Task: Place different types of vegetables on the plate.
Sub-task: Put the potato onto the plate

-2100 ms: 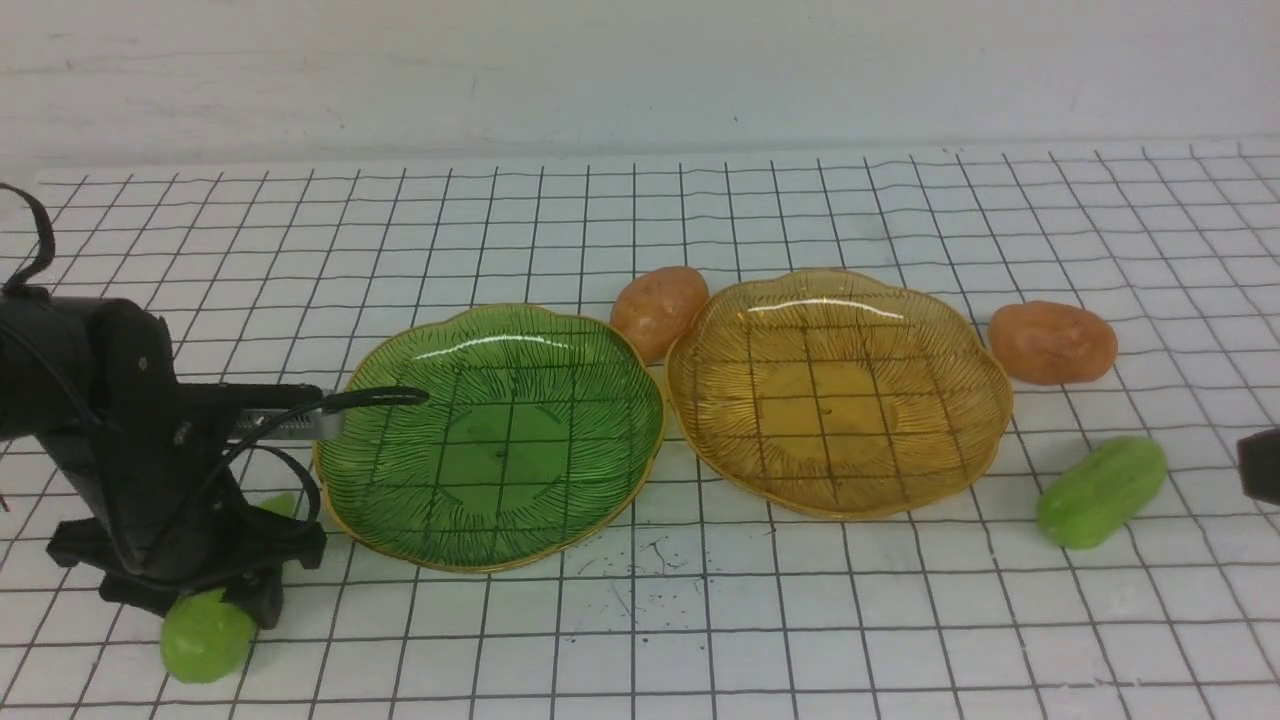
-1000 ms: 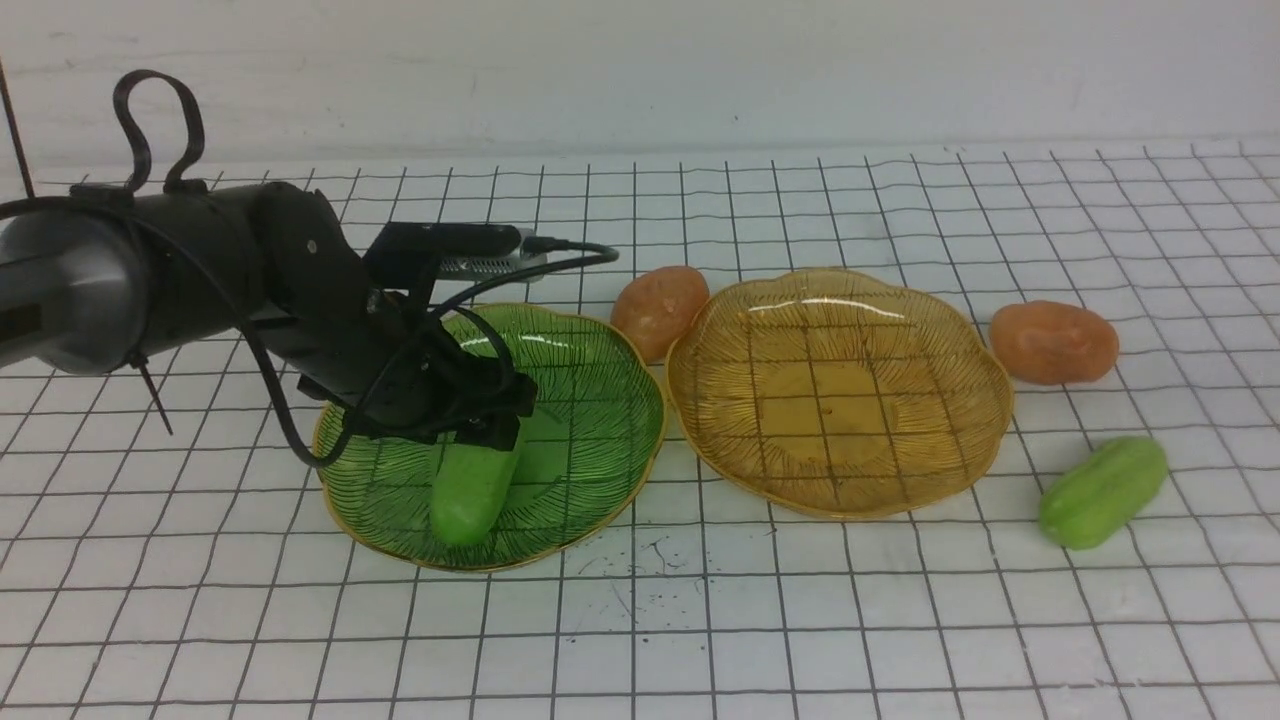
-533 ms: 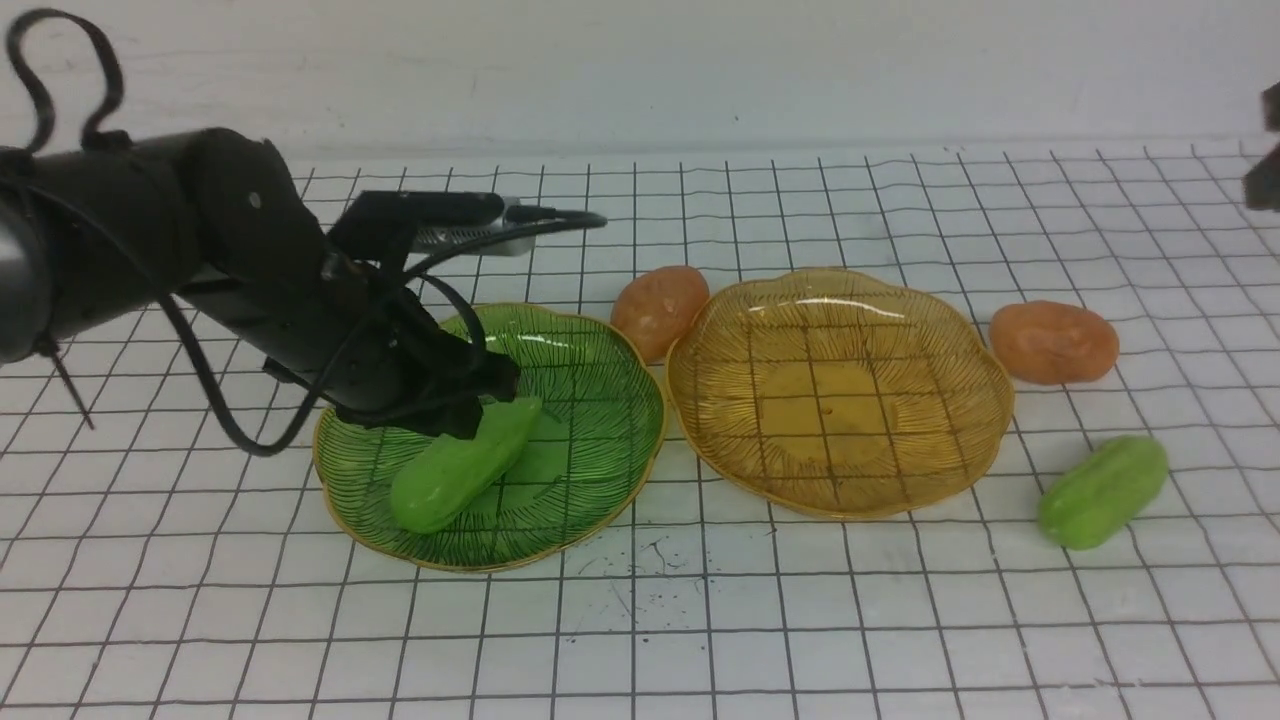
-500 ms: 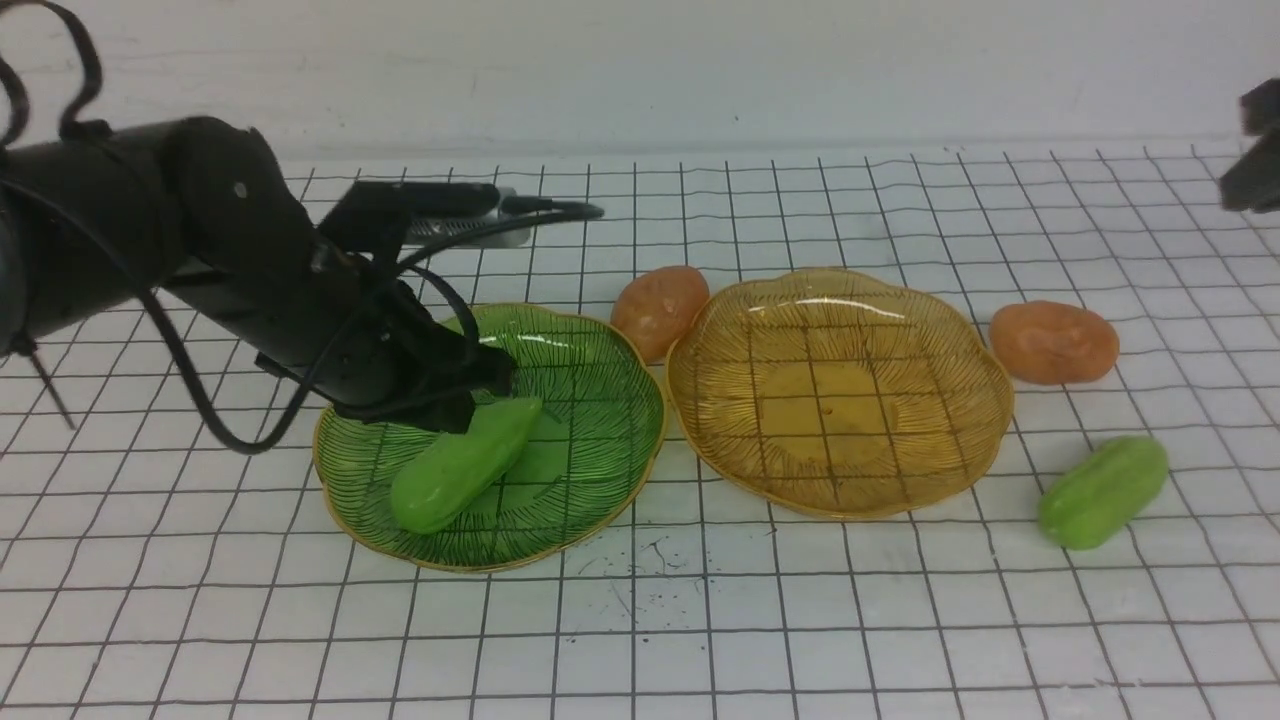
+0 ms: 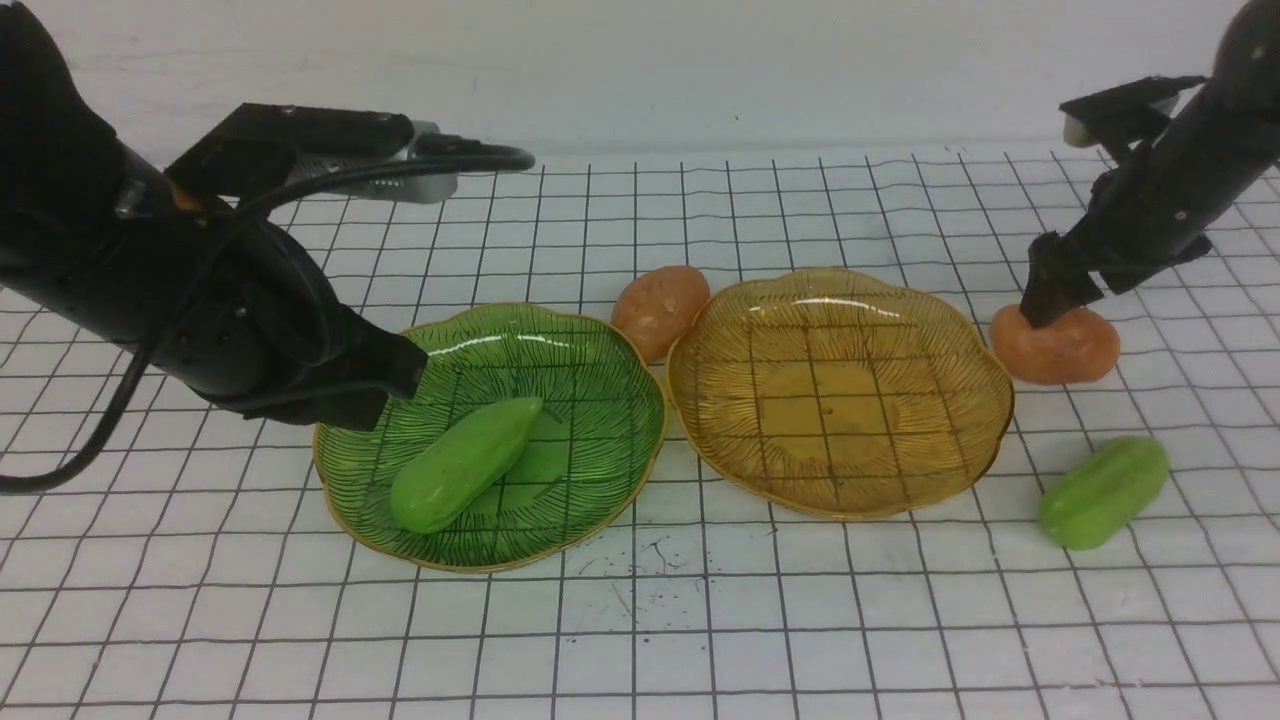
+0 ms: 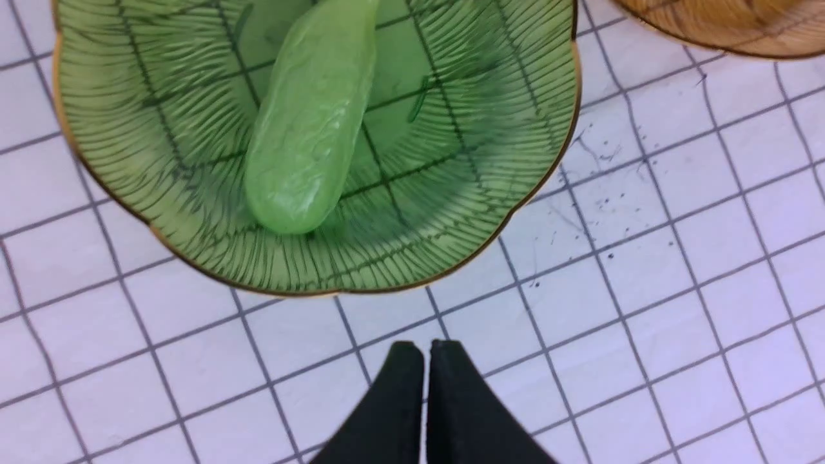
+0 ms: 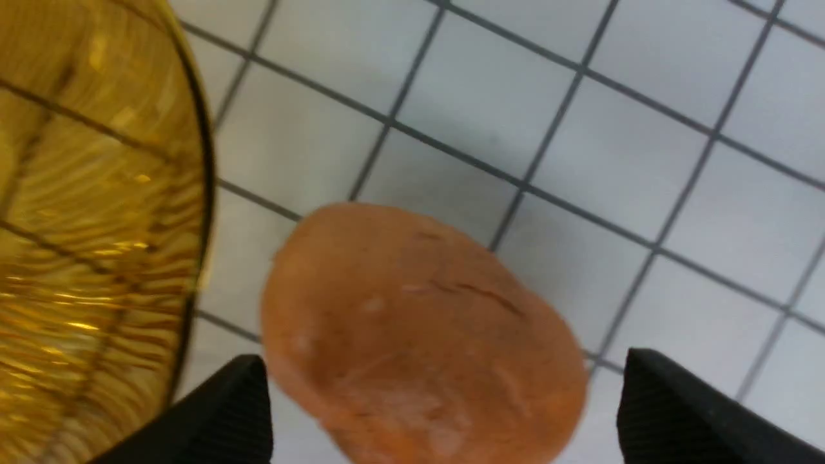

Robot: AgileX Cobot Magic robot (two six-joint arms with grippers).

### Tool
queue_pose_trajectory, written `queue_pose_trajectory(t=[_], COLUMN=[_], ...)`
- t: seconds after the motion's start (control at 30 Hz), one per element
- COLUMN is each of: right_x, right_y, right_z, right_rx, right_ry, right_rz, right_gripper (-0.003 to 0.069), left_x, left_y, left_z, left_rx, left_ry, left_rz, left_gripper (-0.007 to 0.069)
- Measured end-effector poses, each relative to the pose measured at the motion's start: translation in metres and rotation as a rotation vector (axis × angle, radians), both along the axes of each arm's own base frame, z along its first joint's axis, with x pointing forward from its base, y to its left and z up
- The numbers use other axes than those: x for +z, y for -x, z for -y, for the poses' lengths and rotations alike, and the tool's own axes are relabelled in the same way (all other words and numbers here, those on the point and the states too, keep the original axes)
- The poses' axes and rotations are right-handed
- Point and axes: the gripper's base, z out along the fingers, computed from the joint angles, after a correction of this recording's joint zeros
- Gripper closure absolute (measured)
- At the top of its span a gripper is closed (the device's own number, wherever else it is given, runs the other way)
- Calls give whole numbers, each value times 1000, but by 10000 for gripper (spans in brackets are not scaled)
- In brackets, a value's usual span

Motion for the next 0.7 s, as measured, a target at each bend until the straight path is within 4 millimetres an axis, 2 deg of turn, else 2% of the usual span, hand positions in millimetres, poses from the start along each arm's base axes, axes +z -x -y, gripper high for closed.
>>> queue_pose_trajectory(t=[0.37,0.53,0.7], right_x=[-1,-10,-28], right_y=[5,3,-2], right_z=[0,0,0], right_rx=[61,132,200], right_ry=[53,73,90], right_rz=[-64,-79,-88], right_gripper=[-32,-32,-22], left_x=[0,0,0], left_y=[0,0,0], left_z=[0,0,0], left_rx=[2,2,2], left_ry=[-3,-3,-3], left_rz=[1,1,1], left_gripper=[632,632,632])
